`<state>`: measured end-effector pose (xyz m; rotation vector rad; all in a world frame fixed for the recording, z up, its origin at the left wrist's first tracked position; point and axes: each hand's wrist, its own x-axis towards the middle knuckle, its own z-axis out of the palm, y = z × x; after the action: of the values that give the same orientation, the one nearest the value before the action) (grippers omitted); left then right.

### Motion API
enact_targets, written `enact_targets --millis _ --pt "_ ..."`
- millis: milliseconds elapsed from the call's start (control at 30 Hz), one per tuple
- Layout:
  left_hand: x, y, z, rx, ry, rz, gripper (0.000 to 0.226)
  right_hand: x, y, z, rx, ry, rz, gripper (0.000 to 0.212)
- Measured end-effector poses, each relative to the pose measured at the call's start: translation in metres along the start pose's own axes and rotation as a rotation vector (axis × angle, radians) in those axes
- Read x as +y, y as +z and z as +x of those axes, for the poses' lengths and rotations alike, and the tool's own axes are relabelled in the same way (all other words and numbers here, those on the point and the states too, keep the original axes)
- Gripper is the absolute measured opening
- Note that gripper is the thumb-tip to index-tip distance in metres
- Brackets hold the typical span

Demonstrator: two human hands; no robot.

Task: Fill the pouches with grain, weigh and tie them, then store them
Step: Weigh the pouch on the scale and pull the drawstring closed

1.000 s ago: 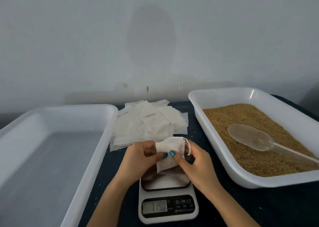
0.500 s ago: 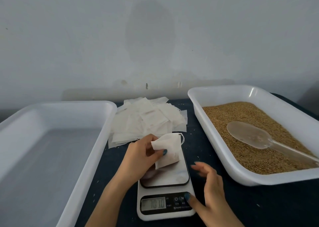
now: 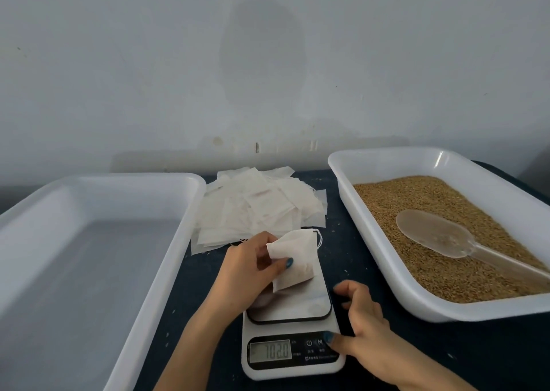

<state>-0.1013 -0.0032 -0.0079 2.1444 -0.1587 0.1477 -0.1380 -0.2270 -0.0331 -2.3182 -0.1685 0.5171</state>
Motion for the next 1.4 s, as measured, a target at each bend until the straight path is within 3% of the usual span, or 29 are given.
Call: enact_targets --millis 533,700,1400 --pt "0.002 0.002 0.0 -0.019 0.008 -0.038 0.014 -0.005 -0.001 -0.004 -0.044 -0.013 0.088 0.053" --pt "0.0 0.002 0.0 -0.011 0.017 0.005 0.017 -0.004 -0.002 -0.006 -0.068 -0.019 0.188 0.055" --pt "-0.001 0.001 0.0 -0.008 0.027 0.005 0.019 0.004 -0.003 -0.002 -0.092 -0.023 0.177 0.061"
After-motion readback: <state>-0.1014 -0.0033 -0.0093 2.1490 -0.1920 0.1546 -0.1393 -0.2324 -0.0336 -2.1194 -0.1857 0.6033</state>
